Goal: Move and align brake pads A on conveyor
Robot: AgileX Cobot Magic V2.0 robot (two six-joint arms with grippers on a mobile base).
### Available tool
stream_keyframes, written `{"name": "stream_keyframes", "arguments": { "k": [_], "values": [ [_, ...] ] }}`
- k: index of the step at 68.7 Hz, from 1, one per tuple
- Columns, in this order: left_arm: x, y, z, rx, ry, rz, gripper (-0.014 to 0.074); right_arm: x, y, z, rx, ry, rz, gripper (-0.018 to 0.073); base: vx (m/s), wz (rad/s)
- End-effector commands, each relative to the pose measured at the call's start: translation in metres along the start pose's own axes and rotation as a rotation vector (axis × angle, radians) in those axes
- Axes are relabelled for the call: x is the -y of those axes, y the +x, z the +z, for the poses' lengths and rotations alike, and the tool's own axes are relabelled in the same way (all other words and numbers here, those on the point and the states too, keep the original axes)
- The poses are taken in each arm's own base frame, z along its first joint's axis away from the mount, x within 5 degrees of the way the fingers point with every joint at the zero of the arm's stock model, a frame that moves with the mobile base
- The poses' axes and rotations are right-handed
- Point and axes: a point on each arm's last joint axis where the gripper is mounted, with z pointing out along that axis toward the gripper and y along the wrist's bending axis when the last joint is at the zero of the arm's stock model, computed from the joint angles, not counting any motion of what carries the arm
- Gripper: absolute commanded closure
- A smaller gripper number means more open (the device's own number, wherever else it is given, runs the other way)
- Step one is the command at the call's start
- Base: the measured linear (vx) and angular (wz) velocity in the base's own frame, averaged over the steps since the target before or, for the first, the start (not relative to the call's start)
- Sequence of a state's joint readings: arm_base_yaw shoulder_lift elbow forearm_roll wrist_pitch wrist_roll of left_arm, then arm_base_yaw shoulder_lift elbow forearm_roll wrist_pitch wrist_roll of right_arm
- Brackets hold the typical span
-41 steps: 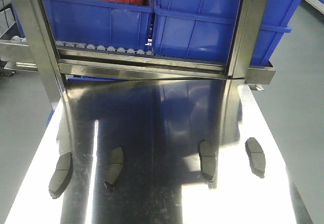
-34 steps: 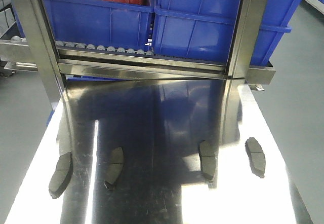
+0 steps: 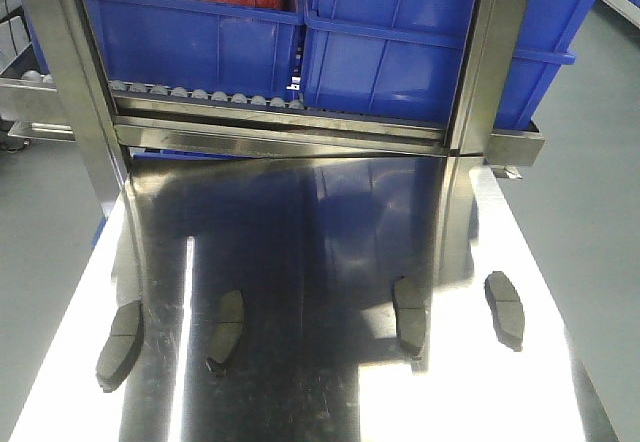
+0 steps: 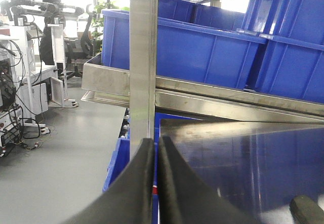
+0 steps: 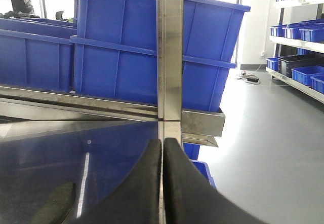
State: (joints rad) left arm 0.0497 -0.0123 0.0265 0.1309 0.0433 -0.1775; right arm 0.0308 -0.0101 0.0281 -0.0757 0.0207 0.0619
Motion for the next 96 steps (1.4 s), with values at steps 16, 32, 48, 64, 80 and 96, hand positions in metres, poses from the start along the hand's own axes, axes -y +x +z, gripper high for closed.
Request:
{"name": "stream_keyframes", "arguments": {
  "k": [16, 32, 48, 64, 80, 96],
  "values": [
    [0.001, -0.001, -0.001, 0.067, 0.013, -0.007, 0.0602, 0.000, -0.003, -0.001, 0.074, 0.003, -0.016, 0.0571, 0.00, 0.00],
    [0.001, -0.001, -0.001, 0.067, 0.013, -0.007, 0.0602, 0.000, -0.003, -0.001, 0.074, 0.003, -0.016, 0.0571, 0.00, 0.00],
    [0.001, -0.002, -0.001, 0.068, 0.013, -0.007, 0.0603, 0.000, -0.003, -0.001, 0.074, 0.003, -0.016, 0.0571, 0.00, 0.00],
    [0.002, -0.006, -0.001, 0.114, 0.021, -0.007, 0.0603, 0.000, -0.003, -0.001, 0.074, 0.003, -0.016, 0.0571, 0.00, 0.00],
    [0.002, -0.008, -0.001, 0.117, 0.021, -0.007, 0.0603, 0.000, -0.003, -0.001, 0.074, 0.003, -0.016, 0.0571, 0.00, 0.00],
    [0.003, -0.036, -0.005, 0.182, 0.023, -0.007, 0.0603, 0.000, -0.003, -0.001, 0.074, 0.003, -0.016, 0.0571, 0.00, 0.00]
  ]
}}
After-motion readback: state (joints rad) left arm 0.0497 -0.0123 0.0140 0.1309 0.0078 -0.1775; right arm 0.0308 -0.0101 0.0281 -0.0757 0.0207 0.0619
